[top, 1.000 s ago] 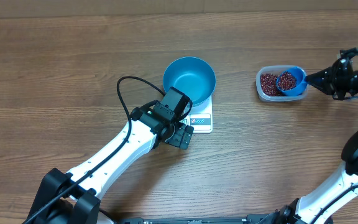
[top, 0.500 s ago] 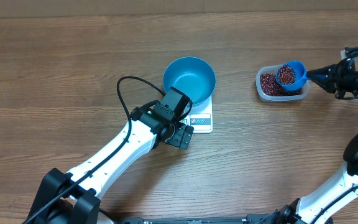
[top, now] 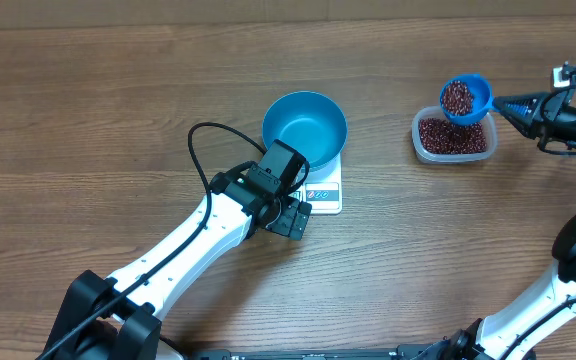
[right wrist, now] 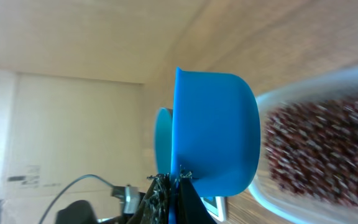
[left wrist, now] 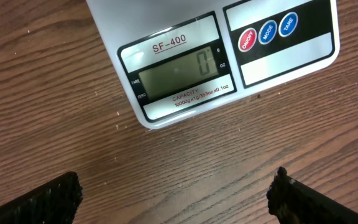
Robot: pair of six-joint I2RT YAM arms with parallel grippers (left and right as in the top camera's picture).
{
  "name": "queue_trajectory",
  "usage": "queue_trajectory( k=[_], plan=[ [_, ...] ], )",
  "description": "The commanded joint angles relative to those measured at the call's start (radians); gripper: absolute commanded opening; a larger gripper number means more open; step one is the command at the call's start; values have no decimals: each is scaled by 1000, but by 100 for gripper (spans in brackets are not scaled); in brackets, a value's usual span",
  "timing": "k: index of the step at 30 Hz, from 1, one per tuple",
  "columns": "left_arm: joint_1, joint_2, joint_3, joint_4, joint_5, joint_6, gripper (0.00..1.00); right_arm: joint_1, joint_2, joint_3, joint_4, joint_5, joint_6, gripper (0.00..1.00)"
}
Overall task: Scoop item into bowl and weigh 150g on scale
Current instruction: 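Tilt and lift the filled scoop out of the tub with the right gripper, then carry the filled scoop left over the blue bowl with the right gripper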
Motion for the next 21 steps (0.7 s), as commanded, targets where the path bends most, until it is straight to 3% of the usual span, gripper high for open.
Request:
queue_trajectory(
  k=[1,12,21],
  plan=[
    [-7,-7,-5,3,-10,20,100,-6,8,-2,13,-144,-27,4],
    [-7,-7,-5,3,-10,19,99,115,8,1,114,-183,24,4],
    [-7,-7,-5,3,-10,20,100,311,8,163,147,-11,113,4]
  ],
)
